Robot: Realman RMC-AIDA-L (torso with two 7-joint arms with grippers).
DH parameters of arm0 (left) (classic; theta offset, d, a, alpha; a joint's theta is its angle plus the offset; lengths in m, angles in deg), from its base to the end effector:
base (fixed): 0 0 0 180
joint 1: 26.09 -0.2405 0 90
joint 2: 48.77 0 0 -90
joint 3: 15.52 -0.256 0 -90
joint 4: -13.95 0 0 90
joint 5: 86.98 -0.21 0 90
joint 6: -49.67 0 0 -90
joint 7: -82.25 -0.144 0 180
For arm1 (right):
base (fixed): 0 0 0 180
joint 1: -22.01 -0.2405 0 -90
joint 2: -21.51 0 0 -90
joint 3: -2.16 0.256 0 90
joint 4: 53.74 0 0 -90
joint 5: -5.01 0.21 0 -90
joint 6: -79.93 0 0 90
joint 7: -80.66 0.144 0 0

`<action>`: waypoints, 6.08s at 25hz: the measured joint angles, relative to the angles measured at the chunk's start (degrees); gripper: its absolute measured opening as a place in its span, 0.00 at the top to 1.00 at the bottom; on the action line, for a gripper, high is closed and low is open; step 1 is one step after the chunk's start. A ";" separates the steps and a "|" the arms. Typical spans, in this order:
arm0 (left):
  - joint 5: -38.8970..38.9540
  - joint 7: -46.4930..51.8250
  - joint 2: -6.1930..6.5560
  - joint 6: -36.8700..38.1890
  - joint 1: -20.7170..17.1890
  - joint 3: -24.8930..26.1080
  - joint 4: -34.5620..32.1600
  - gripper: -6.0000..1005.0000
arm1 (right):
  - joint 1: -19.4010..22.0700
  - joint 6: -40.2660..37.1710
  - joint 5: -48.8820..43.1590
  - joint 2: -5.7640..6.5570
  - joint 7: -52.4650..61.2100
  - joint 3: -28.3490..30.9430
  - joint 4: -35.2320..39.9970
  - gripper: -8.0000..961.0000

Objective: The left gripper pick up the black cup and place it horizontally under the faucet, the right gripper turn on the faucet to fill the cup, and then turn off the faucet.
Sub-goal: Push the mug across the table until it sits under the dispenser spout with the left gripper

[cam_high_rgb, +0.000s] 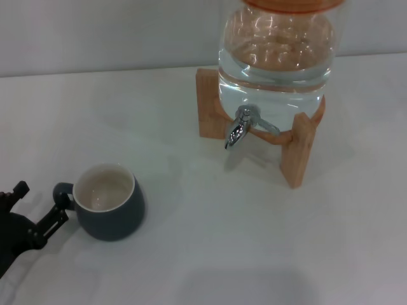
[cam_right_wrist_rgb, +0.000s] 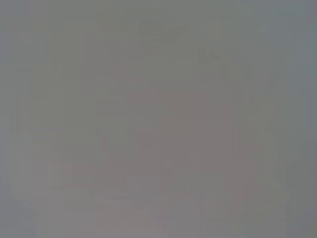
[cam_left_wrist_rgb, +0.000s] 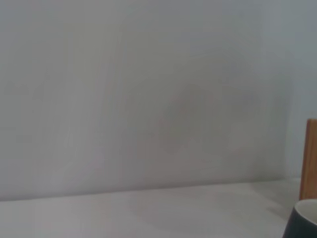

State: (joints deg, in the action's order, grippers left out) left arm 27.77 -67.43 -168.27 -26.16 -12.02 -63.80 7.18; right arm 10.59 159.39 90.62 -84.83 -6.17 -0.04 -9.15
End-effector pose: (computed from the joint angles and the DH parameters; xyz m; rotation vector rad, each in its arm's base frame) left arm -0.3621 0.2446 -0.0341 -1.9748 -0.6545 -0.7293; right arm 0.4192 0.2348 0.2655 -1.4094 0.8728 0.8757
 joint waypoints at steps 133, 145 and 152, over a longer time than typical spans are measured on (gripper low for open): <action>-4.82 13.75 0.32 8.08 6.10 -5.12 -7.90 0.89 | -0.01 -1.54 0.00 -0.24 -0.26 0.01 -0.20 0.12; -7.80 18.24 0.25 11.18 6.11 -6.21 -11.40 0.89 | -0.15 -1.69 0.00 -0.47 -0.44 0.00 -0.20 0.12; -7.86 18.20 0.23 11.32 6.03 -6.29 -11.43 0.89 | -0.18 -1.68 0.00 -0.46 -0.45 0.01 -0.20 0.12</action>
State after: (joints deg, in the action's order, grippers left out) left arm 19.91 -49.23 -168.04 -14.84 -5.99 -70.10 -4.25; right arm 10.40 157.71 90.61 -85.29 -6.62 -0.03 -9.36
